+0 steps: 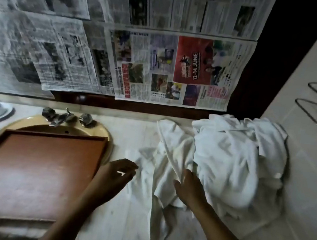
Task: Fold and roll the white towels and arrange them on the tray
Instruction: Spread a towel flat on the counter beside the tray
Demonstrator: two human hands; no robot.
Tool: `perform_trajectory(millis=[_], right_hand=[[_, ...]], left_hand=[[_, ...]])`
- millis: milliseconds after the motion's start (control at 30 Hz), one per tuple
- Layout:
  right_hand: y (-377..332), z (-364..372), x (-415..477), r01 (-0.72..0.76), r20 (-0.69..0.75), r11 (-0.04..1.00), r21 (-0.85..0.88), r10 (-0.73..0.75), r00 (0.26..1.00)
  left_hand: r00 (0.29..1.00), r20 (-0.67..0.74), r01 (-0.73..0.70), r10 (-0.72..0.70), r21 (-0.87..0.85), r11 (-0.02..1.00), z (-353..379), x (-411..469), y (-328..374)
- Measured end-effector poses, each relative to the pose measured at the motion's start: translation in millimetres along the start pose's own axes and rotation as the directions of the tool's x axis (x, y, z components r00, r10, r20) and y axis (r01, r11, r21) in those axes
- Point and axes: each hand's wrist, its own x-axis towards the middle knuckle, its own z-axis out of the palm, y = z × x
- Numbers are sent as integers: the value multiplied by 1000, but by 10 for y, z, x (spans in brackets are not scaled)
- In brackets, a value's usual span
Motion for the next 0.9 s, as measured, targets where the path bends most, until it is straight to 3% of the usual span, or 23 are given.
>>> perform_trajectory(millis=[167, 267, 433, 567, 667, 767, 833, 900], right_hand=[[157, 282, 51, -77, 80, 997, -30, 79, 994], [270, 409, 86, -7, 39, 1000, -6, 8, 999], [379, 450, 36, 50, -6, 979, 197, -50, 999], [334, 239, -202, 36, -18, 890, 455, -31, 999], [261, -52, -361, 62, -93, 797, 601, -7, 996], [167, -368, -580, 109, -77, 761, 639, -77, 994], [104, -553, -723, 125, -20, 760, 638, -145, 989], [44, -731, -862, 124, 30, 741, 660, -191, 981]], left_hand=[[985, 103, 138, -141, 37, 990, 423, -171, -331], [965, 134, 218, -227, 79, 973, 622, -241, -388], [934, 118, 334, -336, 41, 942, 856, -279, -431], [924, 74, 380, -375, -65, 923, 941, -264, -387], [948, 39, 318, -317, -58, 946, 952, -191, -314], [979, -20, 203, -203, -31, 979, 977, -67, -174], [998, -47, 31, -28, 48, 998, 974, 45, -63], [982, 39, -189, 186, 243, 951, 980, 155, 57]])
